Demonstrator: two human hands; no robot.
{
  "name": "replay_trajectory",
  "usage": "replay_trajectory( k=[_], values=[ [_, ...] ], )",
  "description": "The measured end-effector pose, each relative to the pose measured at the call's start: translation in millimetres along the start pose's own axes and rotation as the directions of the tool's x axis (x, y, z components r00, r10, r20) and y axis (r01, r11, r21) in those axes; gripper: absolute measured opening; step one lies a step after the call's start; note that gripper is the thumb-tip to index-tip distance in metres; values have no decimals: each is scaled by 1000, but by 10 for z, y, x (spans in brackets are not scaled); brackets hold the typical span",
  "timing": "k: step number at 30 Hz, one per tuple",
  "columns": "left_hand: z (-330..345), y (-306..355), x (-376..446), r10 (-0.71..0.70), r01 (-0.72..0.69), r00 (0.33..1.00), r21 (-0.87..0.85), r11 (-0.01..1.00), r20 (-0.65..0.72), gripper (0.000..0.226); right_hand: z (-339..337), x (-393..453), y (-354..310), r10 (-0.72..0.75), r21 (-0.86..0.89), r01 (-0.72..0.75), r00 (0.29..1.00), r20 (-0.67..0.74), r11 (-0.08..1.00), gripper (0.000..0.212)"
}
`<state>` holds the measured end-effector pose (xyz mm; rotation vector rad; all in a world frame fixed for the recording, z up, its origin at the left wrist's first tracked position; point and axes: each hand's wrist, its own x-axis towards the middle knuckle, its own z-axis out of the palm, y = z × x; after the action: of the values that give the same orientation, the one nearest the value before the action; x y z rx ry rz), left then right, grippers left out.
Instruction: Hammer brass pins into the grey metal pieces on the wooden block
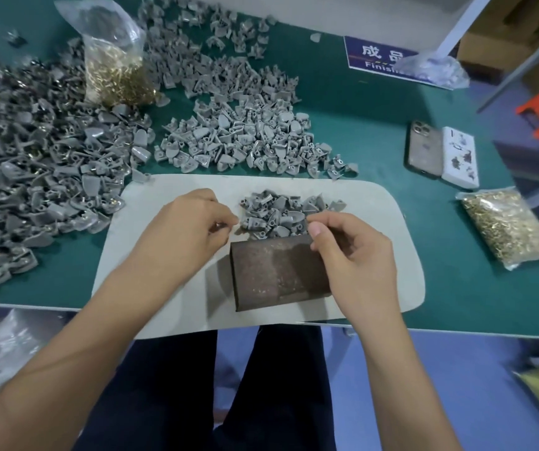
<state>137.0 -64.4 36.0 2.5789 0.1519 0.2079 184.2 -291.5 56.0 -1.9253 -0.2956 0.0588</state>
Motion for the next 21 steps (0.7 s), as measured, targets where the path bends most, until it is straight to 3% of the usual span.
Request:
replay_trajectory(
  k=[5, 8, 11, 18, 21],
  values=[
    [-113, 228, -153, 3, -39, 985, -202, 979, -175, 28, -106, -82, -20, -30, 18, 30, 1000, -2, 999, 16],
    [-109, 449, -342, 36, -33, 999, -312, 950, 6, 36, -157, -134, -42, -87, -31, 88, 995, 45, 996, 15],
    [-11, 539, -461, 53, -8, 989, -299, 954, 141, 37, -162, -197, -59, -103, -144, 119, 988, 115, 982, 9],
    [52, 524, -527, 51, -43, 998, -314, 949, 19, 28, -89, -293, -155, -148, -329, 238, 950, 276, 914, 4],
    [63, 531, -541, 38, -31, 999, -335, 942, 13, 18, -69, -336, -255, -172, -515, 342, 921, 349, 786, 7]
  ],
)
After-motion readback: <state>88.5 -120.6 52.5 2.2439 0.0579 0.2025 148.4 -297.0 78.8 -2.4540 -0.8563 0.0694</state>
